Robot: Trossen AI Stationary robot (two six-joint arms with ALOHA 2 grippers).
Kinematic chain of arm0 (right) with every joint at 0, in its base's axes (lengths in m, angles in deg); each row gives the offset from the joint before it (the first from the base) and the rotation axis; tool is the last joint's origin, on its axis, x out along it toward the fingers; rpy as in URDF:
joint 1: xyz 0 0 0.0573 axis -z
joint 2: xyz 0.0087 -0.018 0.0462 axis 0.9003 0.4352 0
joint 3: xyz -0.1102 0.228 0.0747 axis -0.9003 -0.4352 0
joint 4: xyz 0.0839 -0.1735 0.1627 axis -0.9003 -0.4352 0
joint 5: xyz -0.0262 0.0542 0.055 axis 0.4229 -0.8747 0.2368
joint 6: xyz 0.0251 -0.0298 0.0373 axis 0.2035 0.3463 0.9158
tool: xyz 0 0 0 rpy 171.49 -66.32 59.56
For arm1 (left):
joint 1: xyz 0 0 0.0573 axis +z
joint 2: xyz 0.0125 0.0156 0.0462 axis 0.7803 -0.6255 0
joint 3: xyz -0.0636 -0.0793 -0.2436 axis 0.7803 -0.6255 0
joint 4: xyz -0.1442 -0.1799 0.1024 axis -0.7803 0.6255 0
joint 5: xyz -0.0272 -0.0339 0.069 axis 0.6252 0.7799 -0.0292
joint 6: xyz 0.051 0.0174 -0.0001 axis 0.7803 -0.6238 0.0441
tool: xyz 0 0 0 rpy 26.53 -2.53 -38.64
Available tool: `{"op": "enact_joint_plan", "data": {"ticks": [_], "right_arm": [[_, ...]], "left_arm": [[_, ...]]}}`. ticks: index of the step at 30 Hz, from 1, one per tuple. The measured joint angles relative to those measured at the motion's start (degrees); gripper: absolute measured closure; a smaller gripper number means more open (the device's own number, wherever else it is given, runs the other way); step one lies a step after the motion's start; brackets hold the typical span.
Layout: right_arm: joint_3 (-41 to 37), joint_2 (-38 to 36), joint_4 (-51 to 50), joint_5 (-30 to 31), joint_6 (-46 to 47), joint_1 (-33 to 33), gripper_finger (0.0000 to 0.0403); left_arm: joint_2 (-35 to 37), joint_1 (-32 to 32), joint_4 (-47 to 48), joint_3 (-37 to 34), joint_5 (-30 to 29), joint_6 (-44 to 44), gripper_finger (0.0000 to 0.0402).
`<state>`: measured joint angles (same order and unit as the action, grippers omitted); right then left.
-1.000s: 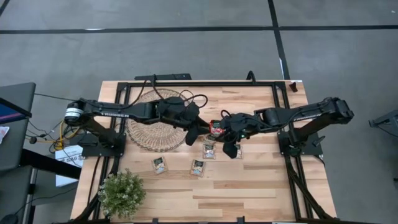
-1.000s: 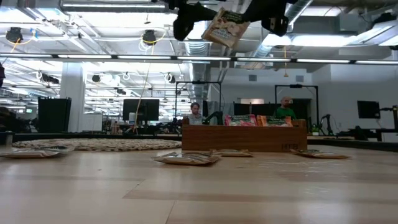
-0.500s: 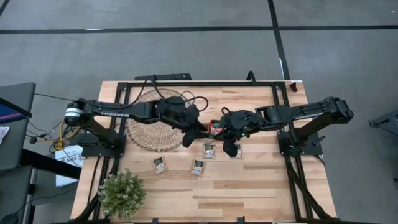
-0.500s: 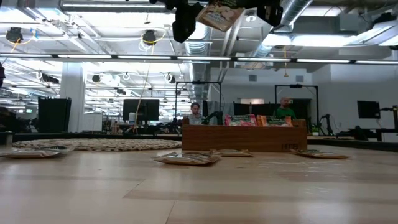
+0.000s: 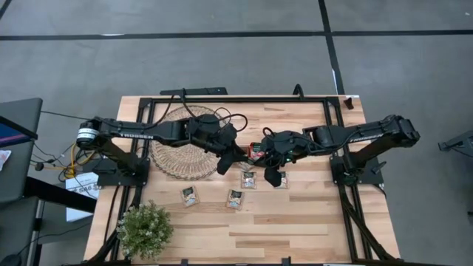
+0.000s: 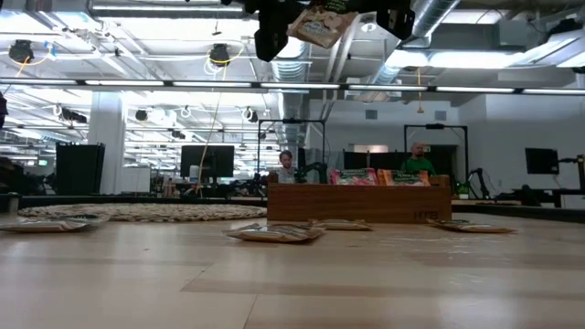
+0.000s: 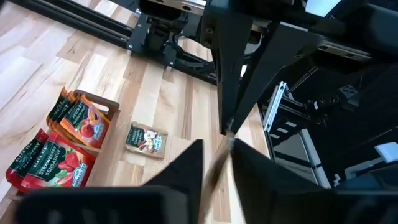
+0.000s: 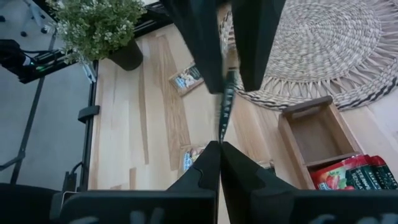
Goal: Pick & Place Tea
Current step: Put the brown tea bag into the left section of the wooden organizer
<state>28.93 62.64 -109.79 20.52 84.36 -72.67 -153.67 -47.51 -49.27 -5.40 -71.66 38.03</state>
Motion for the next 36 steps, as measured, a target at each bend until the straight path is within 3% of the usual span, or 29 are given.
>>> {"op": "enact_joint_plan", "data": {"ticks": [3, 5, 15, 23, 29, 36], "right_arm": [[0.0, 0.0, 0.0, 0.0, 0.0, 0.0, 0.0403], [0.0, 0.0, 0.0, 0.2, 0.0, 0.0, 0.0403], [0.0, -0.1, -0.6, -0.7, -1.2, 0.1, 0.0397], [0.1, -1.6, -8.5, -1.5, -1.1, 0.5, 0.0333], [0.0, -2.1, -16.0, -1.1, -1.0, 0.7, 0.0307], [0.0, -2.1, -20.3, 0.0, -1.7, -0.6, 0.0305]], "left_arm": [[0.0, 0.0, -0.4, 0.0, 0.0, 0.2, 0.038], [0.0, 0.0, -0.7, 0.0, 0.1, 0.5, 0.0395], [0.0, 0.0, 1.6, 0.0, -1.9, 3.1, 0.0401], [-0.1, 0.0, 7.1, -0.6, -10.8, 5.0, 0.0401], [-0.1, 0.0, 1.5, -4.7, -17.6, 5.0, 0.0401], [-0.1, 0.9, -12.4, -15.2, -24.5, -0.8, 0.0401]]}}
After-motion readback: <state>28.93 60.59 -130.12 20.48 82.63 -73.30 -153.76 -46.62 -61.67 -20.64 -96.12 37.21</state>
